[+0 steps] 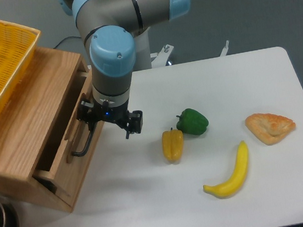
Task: Slide the top drawer open
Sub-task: 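Pull the handle outward, sliding the drawer out of the cabinet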
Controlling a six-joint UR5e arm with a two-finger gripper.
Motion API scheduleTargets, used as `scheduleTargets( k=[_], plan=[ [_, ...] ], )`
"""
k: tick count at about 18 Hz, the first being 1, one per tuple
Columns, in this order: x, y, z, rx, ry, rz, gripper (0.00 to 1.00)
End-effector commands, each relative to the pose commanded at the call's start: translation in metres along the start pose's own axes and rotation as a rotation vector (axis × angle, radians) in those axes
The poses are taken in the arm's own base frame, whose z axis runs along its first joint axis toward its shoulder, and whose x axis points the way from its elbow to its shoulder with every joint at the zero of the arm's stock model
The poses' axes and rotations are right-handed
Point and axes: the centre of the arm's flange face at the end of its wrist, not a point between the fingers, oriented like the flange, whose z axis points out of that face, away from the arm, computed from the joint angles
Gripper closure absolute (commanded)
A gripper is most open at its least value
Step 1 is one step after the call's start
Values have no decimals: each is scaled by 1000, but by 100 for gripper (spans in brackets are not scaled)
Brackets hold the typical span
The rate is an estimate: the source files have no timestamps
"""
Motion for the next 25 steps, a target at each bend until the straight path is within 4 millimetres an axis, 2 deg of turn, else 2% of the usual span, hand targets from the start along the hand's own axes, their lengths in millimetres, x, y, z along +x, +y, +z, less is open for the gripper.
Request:
scheduleTargets(
  k=[12,21,25],
  plan=[
    [-23,3,-12,26,-17,-30,0],
    [-40,4,-11,44,-41,-44,0],
    [-50,8,-10,36,-42,4,0]
  ],
)
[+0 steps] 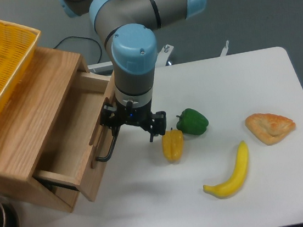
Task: Slide the top drawer open
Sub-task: 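Pull the handle outward, sliding the drawer out of the cabinet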
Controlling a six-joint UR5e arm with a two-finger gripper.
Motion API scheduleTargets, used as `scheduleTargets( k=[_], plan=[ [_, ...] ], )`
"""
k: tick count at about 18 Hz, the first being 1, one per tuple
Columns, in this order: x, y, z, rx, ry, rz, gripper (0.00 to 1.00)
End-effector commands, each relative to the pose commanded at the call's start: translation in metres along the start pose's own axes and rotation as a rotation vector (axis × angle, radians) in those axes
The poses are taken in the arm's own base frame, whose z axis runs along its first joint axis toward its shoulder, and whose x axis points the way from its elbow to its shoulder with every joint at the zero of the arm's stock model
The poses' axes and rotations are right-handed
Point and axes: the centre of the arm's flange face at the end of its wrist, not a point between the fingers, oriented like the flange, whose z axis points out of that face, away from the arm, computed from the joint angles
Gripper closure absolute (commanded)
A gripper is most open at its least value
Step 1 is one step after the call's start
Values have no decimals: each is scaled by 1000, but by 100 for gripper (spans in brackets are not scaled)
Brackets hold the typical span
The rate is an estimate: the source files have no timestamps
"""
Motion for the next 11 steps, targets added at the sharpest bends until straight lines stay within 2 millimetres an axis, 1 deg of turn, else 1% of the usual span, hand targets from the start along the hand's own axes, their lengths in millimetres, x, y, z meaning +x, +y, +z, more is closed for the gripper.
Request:
scheduleTargets(
  k=[3,6,11],
  plan=[
    [-7,3,0,-3,-8,-3,0],
    [-14,7,-1,-21,-25,33,0],
    [-29,13,-6,-16,-32,11,0]
  ],
)
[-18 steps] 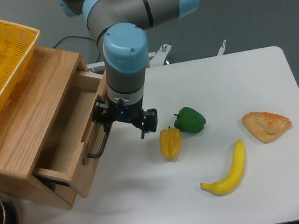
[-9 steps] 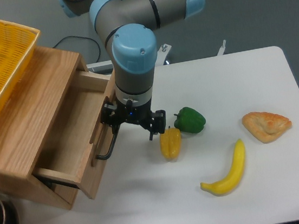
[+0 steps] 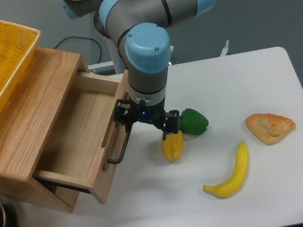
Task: Slide the top drawer open
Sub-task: 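Pull the handle outward, sliding the drawer out of the cabinet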
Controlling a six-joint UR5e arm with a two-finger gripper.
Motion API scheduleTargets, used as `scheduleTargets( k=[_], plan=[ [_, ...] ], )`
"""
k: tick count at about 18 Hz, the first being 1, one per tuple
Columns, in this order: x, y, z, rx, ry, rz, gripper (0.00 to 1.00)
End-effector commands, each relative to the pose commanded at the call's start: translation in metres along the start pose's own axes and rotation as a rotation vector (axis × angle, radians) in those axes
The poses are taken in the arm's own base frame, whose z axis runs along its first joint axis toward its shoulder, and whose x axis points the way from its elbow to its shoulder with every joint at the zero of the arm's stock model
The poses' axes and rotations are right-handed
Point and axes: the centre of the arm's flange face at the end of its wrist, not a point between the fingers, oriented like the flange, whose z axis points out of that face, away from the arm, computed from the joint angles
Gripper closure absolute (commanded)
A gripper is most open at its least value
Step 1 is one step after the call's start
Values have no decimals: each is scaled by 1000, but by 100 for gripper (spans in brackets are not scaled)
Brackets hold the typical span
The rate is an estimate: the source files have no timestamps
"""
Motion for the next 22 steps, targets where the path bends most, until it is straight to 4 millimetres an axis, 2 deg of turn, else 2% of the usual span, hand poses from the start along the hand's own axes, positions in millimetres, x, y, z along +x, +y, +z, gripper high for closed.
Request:
scheduleTargets(
  k=[4,22],
  plan=[
    [-4,-2,-9,12,-12,-4,0],
    [-30,4,-12,20,-20,-39,0]
  ],
)
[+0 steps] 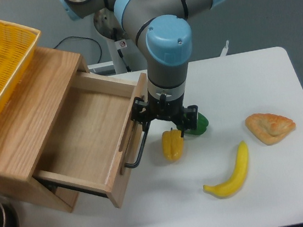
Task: Slide the top drawer open
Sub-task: 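Pull the handle outward, sliding the drawer out of the cabinet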
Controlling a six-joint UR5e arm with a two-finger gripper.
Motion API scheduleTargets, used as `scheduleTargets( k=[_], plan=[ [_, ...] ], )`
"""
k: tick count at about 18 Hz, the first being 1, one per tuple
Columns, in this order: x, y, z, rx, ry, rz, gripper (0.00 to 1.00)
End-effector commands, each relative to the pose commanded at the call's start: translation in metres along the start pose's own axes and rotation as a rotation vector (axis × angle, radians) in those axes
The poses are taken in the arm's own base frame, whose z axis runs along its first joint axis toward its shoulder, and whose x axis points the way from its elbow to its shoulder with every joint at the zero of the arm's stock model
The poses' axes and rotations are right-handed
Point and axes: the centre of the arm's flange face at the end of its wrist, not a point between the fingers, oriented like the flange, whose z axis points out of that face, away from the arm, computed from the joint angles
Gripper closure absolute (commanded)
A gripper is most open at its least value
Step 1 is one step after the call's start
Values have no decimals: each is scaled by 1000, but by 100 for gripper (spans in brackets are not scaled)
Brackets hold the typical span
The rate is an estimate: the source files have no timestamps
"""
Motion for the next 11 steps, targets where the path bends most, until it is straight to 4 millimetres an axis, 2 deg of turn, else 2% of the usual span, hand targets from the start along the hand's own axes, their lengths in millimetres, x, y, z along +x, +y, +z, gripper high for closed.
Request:
scheduleTargets(
  k=[11],
  plan=[
    [-1,0,-14,17,-12,-3,0]
  ],
)
